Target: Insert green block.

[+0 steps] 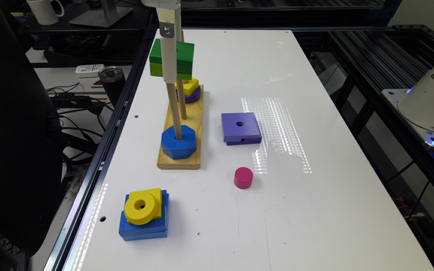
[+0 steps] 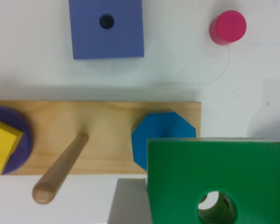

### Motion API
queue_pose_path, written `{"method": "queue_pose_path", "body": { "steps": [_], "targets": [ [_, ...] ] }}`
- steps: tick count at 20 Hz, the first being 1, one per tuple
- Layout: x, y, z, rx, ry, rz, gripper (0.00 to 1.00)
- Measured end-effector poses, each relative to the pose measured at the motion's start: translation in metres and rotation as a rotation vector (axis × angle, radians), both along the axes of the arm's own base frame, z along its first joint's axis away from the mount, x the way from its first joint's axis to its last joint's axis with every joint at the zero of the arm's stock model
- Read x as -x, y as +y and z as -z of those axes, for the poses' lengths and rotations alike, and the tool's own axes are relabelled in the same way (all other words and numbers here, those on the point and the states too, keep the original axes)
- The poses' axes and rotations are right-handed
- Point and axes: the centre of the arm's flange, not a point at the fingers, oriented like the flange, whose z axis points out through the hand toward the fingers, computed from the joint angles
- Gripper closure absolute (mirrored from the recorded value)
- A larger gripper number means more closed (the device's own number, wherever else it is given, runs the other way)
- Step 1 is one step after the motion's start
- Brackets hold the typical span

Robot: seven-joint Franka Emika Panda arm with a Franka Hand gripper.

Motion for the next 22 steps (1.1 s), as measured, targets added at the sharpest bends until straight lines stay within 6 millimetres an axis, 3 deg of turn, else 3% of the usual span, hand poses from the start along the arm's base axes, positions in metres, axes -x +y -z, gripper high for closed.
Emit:
{"method": "queue_pose_path", "body": {
  "steps": [22],
  "targets": [
    [-0.003,-0.001,0.011,-0.008,0.004,0.001,1.00]
  ]
}}
